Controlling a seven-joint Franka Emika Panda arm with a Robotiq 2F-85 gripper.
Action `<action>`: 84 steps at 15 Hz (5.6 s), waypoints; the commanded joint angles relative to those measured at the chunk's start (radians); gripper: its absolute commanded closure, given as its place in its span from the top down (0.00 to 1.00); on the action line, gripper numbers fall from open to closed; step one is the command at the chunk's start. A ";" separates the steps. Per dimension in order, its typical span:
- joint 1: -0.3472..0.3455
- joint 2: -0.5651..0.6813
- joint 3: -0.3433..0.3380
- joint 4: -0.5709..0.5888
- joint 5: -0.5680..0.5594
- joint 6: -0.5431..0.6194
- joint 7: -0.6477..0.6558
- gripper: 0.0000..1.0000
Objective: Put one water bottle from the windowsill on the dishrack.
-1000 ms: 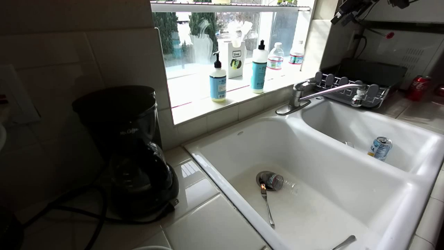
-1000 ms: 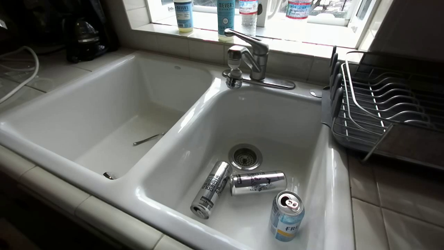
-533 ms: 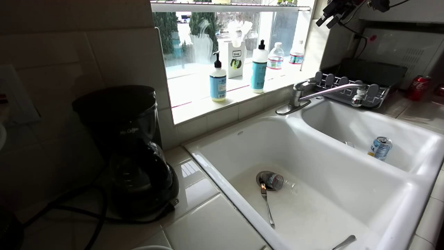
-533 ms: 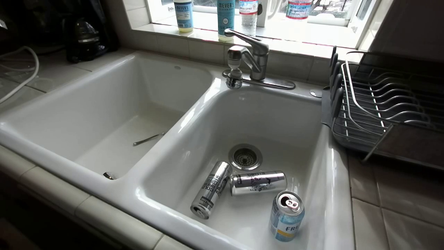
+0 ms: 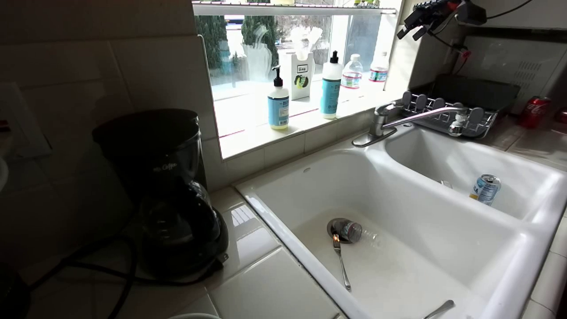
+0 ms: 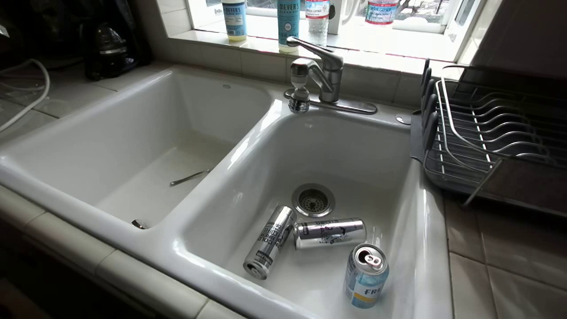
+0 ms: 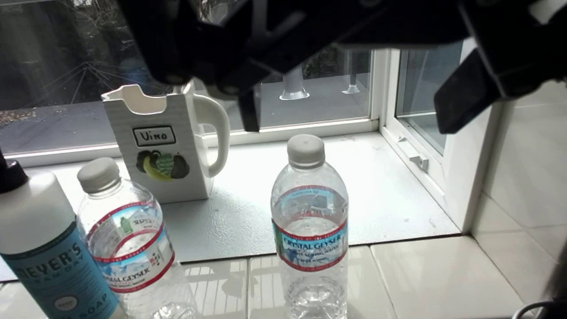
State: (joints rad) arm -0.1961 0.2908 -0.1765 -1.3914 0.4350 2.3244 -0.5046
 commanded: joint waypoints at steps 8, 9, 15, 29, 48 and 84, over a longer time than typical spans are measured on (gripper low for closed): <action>-0.045 0.129 0.100 0.121 -0.110 0.019 0.063 0.97; -0.045 0.136 0.104 0.132 -0.125 0.016 0.070 0.94; -0.065 0.204 0.138 0.218 -0.151 -0.009 0.053 0.85; -0.043 0.262 0.104 0.309 -0.149 -0.073 0.064 0.33; -0.045 -0.094 0.113 -0.094 -0.102 -0.050 0.015 0.08; -0.168 0.137 -0.107 0.261 -0.186 -0.127 0.241 0.08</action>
State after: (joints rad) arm -0.3675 0.3708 -0.2951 -1.1938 0.2417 2.2002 -0.2584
